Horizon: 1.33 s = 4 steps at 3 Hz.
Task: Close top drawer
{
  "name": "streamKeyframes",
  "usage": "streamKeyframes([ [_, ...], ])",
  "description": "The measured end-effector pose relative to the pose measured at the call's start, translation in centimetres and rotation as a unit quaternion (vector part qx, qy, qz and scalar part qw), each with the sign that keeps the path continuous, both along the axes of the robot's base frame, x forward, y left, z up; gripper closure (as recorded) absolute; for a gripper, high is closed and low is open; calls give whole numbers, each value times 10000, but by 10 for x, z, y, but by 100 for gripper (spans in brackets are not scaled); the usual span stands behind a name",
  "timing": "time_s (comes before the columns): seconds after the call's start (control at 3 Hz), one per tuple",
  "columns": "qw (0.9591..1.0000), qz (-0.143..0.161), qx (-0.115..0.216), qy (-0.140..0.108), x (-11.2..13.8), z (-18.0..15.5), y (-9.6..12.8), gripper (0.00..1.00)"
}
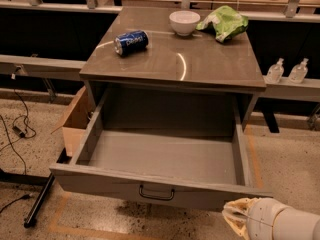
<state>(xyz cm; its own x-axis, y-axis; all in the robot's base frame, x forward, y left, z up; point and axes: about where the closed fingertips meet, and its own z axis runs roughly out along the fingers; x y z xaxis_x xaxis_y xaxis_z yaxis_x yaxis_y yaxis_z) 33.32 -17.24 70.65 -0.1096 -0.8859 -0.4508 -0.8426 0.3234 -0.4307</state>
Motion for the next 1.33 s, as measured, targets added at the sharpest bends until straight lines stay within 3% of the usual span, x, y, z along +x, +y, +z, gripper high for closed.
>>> streamKeyframes([
  [0.67,9984,22,29,-563,33,-25,9,100],
  [1.33,9934,62,-90,-1138,70,-38,17,100],
])
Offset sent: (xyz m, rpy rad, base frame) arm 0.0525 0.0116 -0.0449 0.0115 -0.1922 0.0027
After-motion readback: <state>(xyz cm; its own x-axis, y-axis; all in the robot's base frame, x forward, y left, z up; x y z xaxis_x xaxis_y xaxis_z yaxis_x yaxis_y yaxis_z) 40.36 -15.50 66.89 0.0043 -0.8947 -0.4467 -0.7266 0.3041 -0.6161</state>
